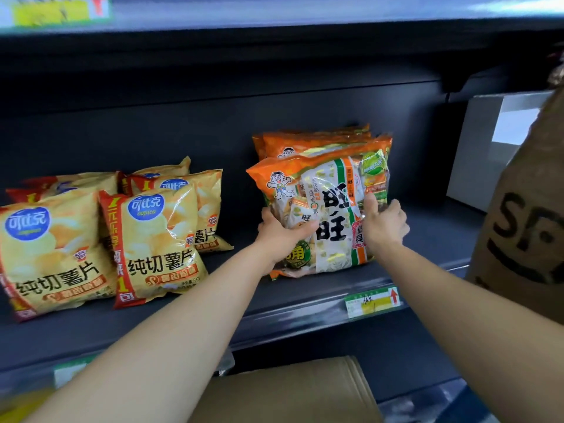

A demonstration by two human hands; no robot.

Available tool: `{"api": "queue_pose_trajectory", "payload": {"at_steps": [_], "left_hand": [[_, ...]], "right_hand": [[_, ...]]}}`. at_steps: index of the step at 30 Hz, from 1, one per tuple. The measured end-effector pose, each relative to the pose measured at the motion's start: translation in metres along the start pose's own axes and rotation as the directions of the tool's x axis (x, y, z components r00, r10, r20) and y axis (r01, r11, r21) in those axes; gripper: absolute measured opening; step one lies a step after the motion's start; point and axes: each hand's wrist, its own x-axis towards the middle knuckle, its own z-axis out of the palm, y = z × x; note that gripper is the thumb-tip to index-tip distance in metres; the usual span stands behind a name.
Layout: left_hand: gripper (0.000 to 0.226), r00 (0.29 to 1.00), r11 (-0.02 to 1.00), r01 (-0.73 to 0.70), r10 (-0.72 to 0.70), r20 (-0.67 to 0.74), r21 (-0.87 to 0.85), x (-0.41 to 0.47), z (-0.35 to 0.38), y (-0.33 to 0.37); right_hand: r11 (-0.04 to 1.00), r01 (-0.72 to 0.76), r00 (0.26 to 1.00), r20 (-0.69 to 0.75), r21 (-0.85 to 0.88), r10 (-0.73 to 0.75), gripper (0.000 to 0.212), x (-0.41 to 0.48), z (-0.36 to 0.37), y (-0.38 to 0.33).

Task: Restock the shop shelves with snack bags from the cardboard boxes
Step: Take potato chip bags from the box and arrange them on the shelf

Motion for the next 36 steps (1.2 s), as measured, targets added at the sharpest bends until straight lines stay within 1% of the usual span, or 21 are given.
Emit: {"api": "queue_pose_trajectory", "payload": {"at_steps": [2,4,5,7,9,11,13,14,15,17,20,21,23,24,25,26,28,30,32,33,36], "left_hand": [[0.115,1.000,1.000,-0.020,0.020,-0.006,-0.018,-0.007,-0.008,-0.002],[0.103,0.998,0.998,-0.056,0.056,-0.039,0.007,-0.017,-0.016,-0.005],[0.095,0.995,0.996,-0.074,0.078,-0.066,0.057,-0.023,-0.020,-0.007],[0.076,0.982,0.967,-0.111,0.143,-0.126,0.228,-0.035,-0.029,-0.014],[0.059,0.955,0.887,-0.158,0.249,-0.161,0.434,-0.050,-0.041,-0.023],[0.047,0.901,0.741,-0.201,0.396,-0.175,0.641,-0.065,-0.056,-0.035],[0.038,0.827,0.610,-0.175,0.517,-0.222,0.773,-0.074,-0.075,-0.048],[0.035,0.804,0.591,-0.138,0.535,-0.259,0.795,-0.077,-0.085,-0.053],[0.034,0.791,0.596,-0.109,0.536,-0.293,0.795,-0.080,-0.095,-0.058],[0.032,0.778,0.632,-0.096,0.529,-0.338,0.769,-0.083,-0.114,-0.068],[0.031,0.734,0.700,-0.095,0.529,-0.426,0.707,-0.085,-0.140,-0.078],[0.032,0.711,0.733,-0.074,0.514,-0.480,0.676,-0.087,-0.148,-0.080],[0.038,0.658,0.791,-0.013,0.467,-0.591,0.611,-0.089,-0.166,-0.083],[0.043,0.631,0.813,0.016,0.444,-0.637,0.582,-0.090,-0.175,-0.084],[0.049,0.605,0.829,0.038,0.426,-0.673,0.558,-0.092,-0.185,-0.085],[0.055,0.580,0.840,0.053,0.414,-0.701,0.540,-0.094,-0.193,-0.087],[0.073,0.542,0.849,0.083,0.401,-0.739,0.521,-0.097,-0.210,-0.091],[0.099,0.547,0.852,0.130,0.365,-0.754,0.507,-0.097,-0.227,-0.097],[0.122,0.601,0.873,0.177,0.270,-0.753,0.454,-0.093,-0.245,-0.104],[0.129,0.637,0.893,0.189,0.205,-0.743,0.409,-0.090,-0.253,-0.107],[0.137,0.739,0.947,0.171,0.060,-0.671,0.272,-0.082,-0.270,-0.112]], "right_hand": [[0.999,0.031,0.997,-0.069,-0.043,-0.034,0.066,-0.015,0.002,-0.001],[0.992,0.100,0.984,-0.138,-0.082,-0.111,0.057,-0.031,0.004,-0.003],[0.985,0.141,0.977,-0.147,-0.101,-0.155,0.053,-0.039,0.006,-0.005],[0.966,0.207,0.972,-0.081,-0.153,-0.221,0.053,-0.056,0.013,-0.009],[0.947,0.232,0.973,0.038,-0.222,-0.229,0.066,-0.073,0.023,-0.013],[0.950,0.179,0.983,0.078,-0.255,-0.164,0.078,-0.090,0.034,-0.014],[0.964,0.089,0.994,0.089,-0.249,-0.069,0.092,-0.103,0.043,-0.015],[0.965,0.066,0.994,0.096,-0.254,-0.042,0.099,-0.109,0.047,-0.015],[0.962,0.060,0.995,0.093,-0.265,-0.036,0.102,-0.114,0.050,-0.016],[0.954,0.082,0.996,0.056,-0.287,-0.069,0.101,-0.124,0.053,-0.017],[0.916,0.234,0.972,0.046,-0.327,-0.232,0.085,-0.150,0.060,-0.023],[0.891,0.313,0.949,0.082,-0.329,-0.303,0.080,-0.161,0.064,-0.028],[0.835,0.475,0.878,0.213,-0.278,-0.428,0.073,-0.179,0.078,-0.043],[0.814,0.538,0.831,0.296,-0.218,-0.470,0.073,-0.186,0.087,-0.051],[0.816,0.562,0.792,0.371,-0.136,-0.484,0.077,-0.192,0.094,-0.060],[0.846,0.531,0.772,0.437,-0.046,-0.461,0.081,-0.194,0.103,-0.068],[0.928,0.348,0.763,0.537,0.129,-0.361,0.091,-0.196,0.115,-0.084],[0.960,0.150,0.748,0.608,0.238,-0.267,0.102,-0.191,0.127,-0.094],[0.970,0.025,0.713,0.676,0.240,-0.186,0.120,-0.183,0.138,-0.100],[0.973,-0.015,0.690,0.707,0.229,-0.155,0.123,-0.179,0.143,-0.101],[0.959,-0.101,0.635,0.759,0.264,-0.142,0.111,-0.169,0.156,-0.103]]}}
